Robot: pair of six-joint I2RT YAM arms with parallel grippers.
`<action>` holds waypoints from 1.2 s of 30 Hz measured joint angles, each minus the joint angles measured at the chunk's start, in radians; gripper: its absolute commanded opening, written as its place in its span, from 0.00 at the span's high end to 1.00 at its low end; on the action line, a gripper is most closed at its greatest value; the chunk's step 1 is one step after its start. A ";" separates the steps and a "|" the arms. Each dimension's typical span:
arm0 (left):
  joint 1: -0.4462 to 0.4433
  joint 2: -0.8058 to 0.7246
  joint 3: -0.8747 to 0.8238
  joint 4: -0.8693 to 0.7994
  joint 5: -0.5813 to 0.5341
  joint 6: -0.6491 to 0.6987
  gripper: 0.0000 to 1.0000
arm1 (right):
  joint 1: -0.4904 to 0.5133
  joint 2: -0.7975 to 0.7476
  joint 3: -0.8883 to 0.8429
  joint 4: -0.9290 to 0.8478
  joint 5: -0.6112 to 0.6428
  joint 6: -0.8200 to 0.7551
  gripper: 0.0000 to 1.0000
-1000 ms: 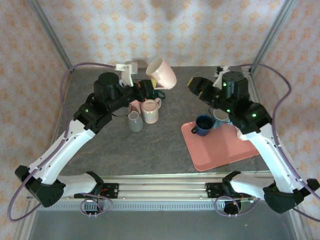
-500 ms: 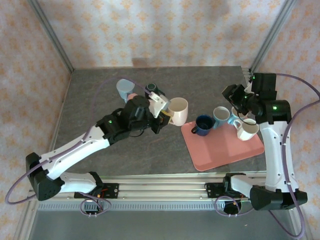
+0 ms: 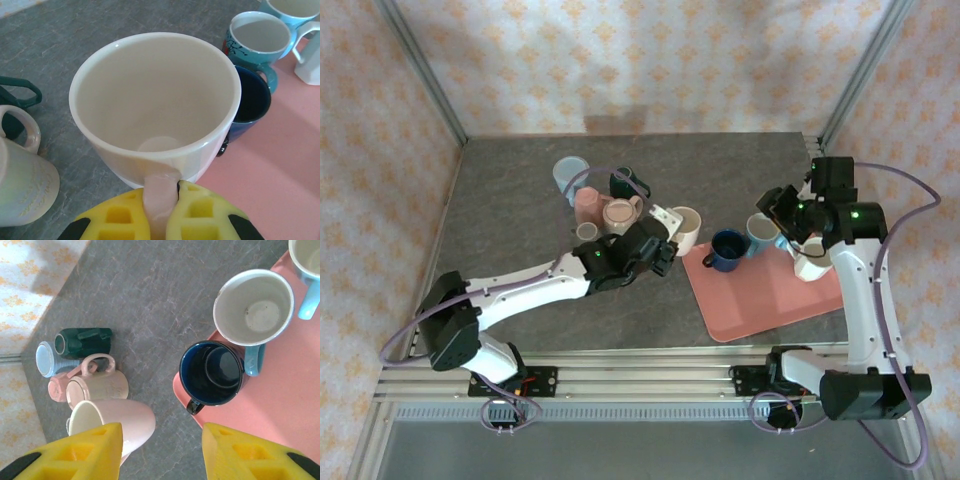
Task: Turn the mug right side up
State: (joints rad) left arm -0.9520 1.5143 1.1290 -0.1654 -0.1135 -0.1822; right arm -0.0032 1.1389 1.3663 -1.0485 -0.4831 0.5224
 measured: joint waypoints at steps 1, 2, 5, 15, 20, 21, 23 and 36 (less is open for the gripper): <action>0.000 0.009 -0.012 0.026 -0.005 -0.004 1.00 | 0.000 0.000 -0.006 0.001 -0.001 0.000 0.54; -0.002 0.018 -0.028 0.060 -0.009 -0.008 1.00 | 0.000 0.000 -0.010 0.001 -0.001 0.000 0.54; -0.002 0.040 -0.080 0.143 -0.019 -0.024 1.00 | 0.000 0.002 -0.015 0.001 -0.004 -0.005 0.54; -0.028 0.101 -0.156 0.327 -0.030 -0.024 1.00 | 0.000 0.029 -0.015 0.001 -0.005 -0.041 0.52; -0.032 0.136 -0.155 0.380 -0.033 0.004 1.00 | 0.000 0.031 -0.016 0.002 -0.012 -0.041 0.52; -0.032 0.145 -0.154 0.383 -0.034 0.005 1.00 | 0.000 0.031 -0.017 0.002 -0.013 -0.041 0.52; -0.034 0.171 -0.151 0.391 -0.036 0.008 1.00 | 0.000 0.031 -0.020 0.002 -0.015 -0.041 0.52; -0.058 0.257 -0.134 0.433 -0.052 0.008 1.00 | 0.000 0.031 -0.037 0.009 -0.019 -0.041 0.52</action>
State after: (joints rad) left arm -1.0100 1.7718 0.9955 0.2676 -0.1654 -0.1745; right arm -0.0036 1.1698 1.3296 -1.0397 -0.5026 0.4812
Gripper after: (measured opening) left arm 0.089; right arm 0.478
